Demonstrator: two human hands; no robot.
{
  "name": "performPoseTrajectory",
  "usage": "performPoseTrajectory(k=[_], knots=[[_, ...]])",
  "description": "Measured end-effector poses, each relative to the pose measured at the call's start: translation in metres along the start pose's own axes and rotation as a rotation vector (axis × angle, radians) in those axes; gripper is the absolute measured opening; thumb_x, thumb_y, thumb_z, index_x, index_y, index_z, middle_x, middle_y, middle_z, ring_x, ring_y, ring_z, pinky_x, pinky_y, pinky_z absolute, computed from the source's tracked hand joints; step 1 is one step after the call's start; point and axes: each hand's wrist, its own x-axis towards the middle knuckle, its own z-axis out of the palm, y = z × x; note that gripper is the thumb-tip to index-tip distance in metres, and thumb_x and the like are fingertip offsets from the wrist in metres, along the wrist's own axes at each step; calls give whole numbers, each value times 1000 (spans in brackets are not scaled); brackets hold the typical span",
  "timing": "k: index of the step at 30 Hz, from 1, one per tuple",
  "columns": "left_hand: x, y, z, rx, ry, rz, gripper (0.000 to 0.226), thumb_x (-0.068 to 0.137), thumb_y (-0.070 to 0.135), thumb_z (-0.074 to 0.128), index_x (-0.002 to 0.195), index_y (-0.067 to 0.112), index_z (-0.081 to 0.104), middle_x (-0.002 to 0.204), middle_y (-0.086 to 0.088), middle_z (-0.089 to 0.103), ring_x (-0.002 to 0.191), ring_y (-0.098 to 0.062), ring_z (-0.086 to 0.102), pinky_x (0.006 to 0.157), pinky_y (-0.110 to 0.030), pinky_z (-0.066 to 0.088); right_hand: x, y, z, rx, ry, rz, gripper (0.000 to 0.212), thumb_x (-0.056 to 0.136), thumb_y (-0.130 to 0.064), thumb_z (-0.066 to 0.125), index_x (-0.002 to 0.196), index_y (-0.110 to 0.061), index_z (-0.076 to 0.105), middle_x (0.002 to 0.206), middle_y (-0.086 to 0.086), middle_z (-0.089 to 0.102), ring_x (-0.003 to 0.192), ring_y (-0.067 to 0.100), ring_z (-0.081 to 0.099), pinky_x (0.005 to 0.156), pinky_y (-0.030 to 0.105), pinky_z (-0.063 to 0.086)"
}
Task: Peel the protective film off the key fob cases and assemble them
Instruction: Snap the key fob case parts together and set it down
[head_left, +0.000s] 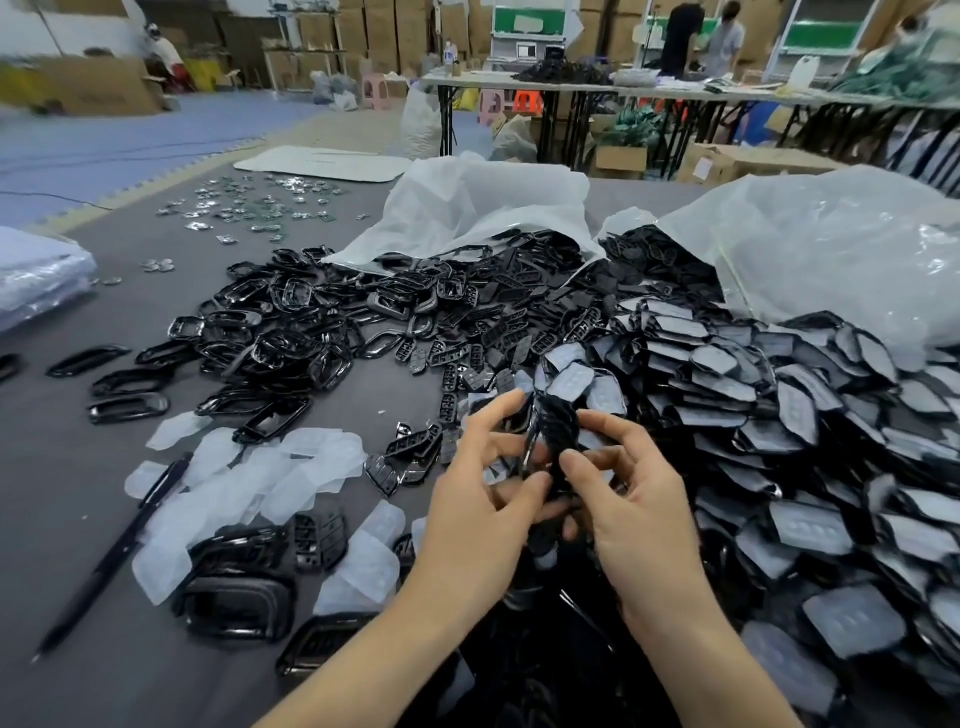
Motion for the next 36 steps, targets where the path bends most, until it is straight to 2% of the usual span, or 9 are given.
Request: performPoseTrajectory(k=[4,7,11,13,16,20,28,32,36], knots=[[3,0,-3,145,-30,24,46,88,-8,59,121,24,60,86,7,63,52,2,53,58,-14,46,1,2,-3,-37,38,-51,25,89,-9,63,101,-31,64,64,-12,59,47,6,51,44,22,43],[3,4,-2,132,8,20,31,87,-1,64,103,25,65,81,12,72,68,2,65,67,-11,48,1,0,-4,-59,39,-58,25,91,-13,60,97,-37,65,66,-10,58,50,10,46,45,26,42],[3,2,-3,78,30,-8,21,90,4,61,92,24,69,77,13,74,73,4,67,65,-9,49,1,-3,-5,-103,47,-87,23,89,-16,63,98,-37,65,70,-7,65,60,11,59,53,25,46],[4,3,-3,-47,25,-68,19,90,2,59,91,17,70,81,4,76,76,-3,70,66,-12,51,1,-6,-4,-47,44,-50,22,89,-10,62,96,-30,66,67,-5,64,55,10,57,49,25,44],[8,5,-2,-349,27,-189,13,81,8,62,91,7,70,89,-9,75,81,-16,72,69,-23,56,2,-10,-5,194,50,92,19,90,-2,58,91,-19,67,66,5,62,39,7,38,38,21,36],[10,8,-4,-524,45,-210,16,72,9,62,85,3,70,87,-12,73,79,-18,71,66,-26,57,7,-12,-9,361,88,194,16,90,-1,55,91,-12,65,71,9,70,34,6,29,36,18,35],[9,14,-4,-532,13,-184,19,70,3,63,88,-2,65,82,-11,72,78,-20,72,66,-25,57,6,-14,-8,392,113,249,19,89,2,55,86,-12,67,76,5,73,39,6,36,34,15,27],[11,15,-6,-526,27,-200,22,67,1,64,89,-3,63,85,-12,72,79,-21,73,66,-25,57,6,-16,-9,423,131,251,19,88,4,53,85,-10,65,82,8,74,51,8,46,38,14,33],[10,16,-5,-531,-5,-185,13,66,-1,63,78,4,67,87,-8,73,83,-20,73,69,-25,58,5,-17,-9,440,136,248,22,86,9,53,80,-10,62,73,4,73,53,7,48,40,13,36]])
